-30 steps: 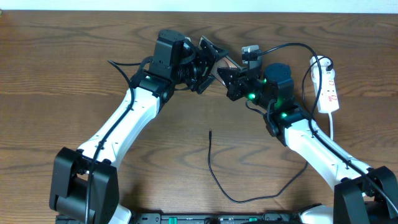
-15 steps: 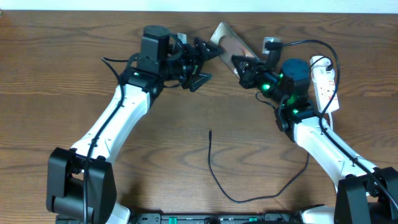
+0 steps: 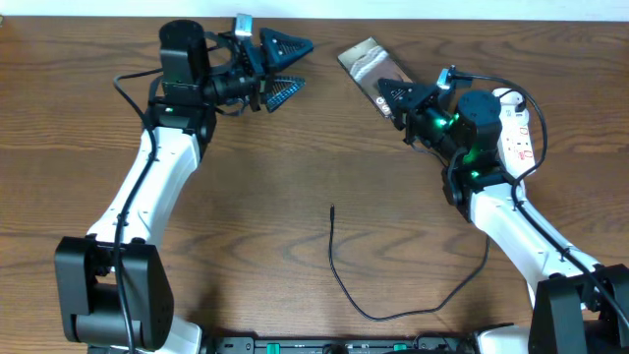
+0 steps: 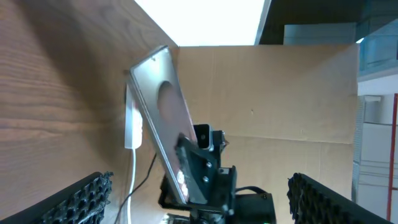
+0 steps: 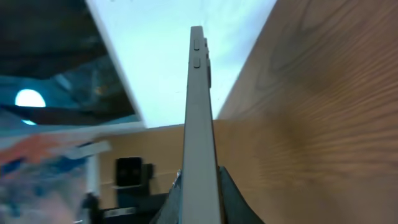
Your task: Plug charger to phone and switch on socket
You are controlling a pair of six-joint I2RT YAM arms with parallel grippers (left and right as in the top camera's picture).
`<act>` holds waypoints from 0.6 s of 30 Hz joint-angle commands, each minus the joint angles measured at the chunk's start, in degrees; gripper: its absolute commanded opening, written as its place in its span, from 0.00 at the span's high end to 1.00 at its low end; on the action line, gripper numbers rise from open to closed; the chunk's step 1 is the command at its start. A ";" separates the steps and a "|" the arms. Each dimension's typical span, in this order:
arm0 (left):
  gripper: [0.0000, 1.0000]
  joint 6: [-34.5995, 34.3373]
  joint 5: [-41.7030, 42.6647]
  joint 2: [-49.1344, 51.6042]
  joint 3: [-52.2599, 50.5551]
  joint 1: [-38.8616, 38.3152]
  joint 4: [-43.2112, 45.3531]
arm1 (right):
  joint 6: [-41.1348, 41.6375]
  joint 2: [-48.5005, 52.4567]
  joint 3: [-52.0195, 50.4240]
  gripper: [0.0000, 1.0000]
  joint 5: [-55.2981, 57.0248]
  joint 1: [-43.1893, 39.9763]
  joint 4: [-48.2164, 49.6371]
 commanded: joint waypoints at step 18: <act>0.08 -0.79 -8.81 -1.27 0.31 -0.02 -2.29 | 16.63 -0.15 0.70 0.99 7.43 13.57 15.34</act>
